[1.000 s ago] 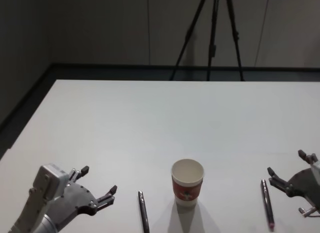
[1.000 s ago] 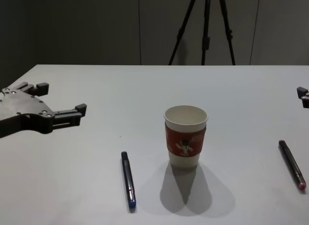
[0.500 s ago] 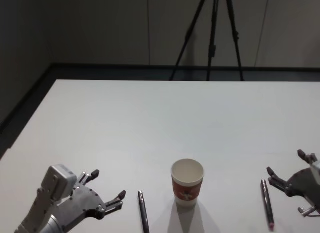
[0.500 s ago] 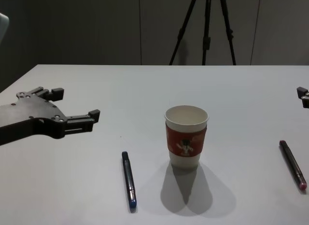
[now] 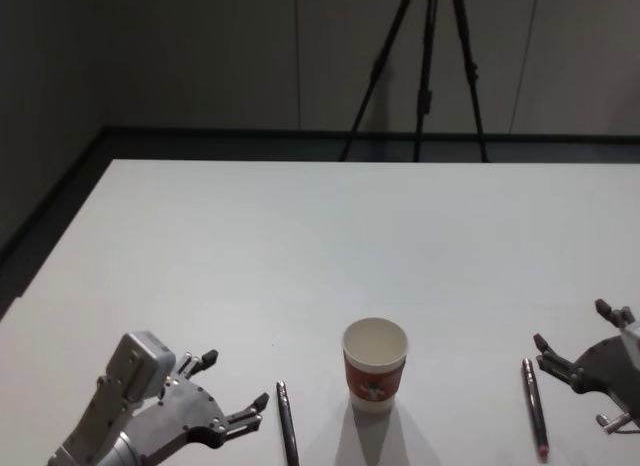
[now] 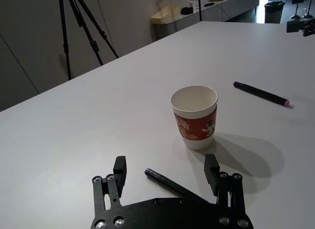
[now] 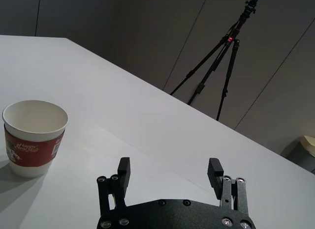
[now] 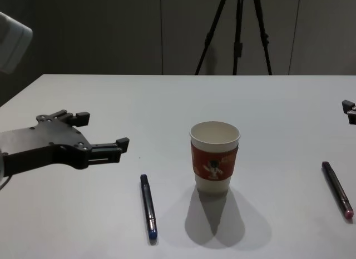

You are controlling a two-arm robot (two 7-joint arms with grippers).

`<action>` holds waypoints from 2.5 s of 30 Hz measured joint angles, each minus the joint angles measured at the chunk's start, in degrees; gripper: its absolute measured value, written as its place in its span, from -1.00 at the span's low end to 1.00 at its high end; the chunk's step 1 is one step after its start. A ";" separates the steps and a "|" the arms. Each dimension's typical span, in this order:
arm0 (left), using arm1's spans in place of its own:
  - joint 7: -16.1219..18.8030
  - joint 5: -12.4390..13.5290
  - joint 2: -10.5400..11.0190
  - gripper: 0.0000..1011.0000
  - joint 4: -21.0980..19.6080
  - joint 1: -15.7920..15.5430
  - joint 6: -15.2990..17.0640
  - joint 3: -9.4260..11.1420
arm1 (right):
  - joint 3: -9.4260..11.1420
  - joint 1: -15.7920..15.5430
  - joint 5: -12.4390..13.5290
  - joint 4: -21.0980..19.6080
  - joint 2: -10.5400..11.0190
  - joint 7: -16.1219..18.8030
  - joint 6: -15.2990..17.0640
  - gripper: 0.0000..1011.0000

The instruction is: Place the pen into the pen holder.

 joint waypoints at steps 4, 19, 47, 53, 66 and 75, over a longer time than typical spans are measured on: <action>-0.55 0.20 -0.45 0.98 0.08 -0.18 0.93 -0.17 | 0.00 0.00 0.00 0.00 0.00 0.00 0.00 0.98; -1.44 1.43 -3.54 0.98 0.63 -1.55 6.73 -0.41 | 0.00 0.00 0.00 0.00 0.00 0.00 0.00 0.98; -0.31 4.01 -7.54 0.98 2.44 -4.41 19.46 -0.30 | 0.00 0.00 0.00 0.00 0.00 0.00 0.00 0.98; -0.29 4.53 -8.36 0.98 3.07 -5.31 20.69 0.19 | 0.00 0.00 0.00 0.00 0.00 0.00 0.00 0.98; -0.30 5.57 -10.27 0.98 5.34 -7.34 24.04 1.24 | 0.00 0.00 0.00 0.00 0.00 0.00 0.00 0.98; -0.27 5.88 -11.39 0.98 7.25 -8.47 25.50 1.33 | 0.00 0.00 0.00 0.00 0.00 0.00 0.00 0.98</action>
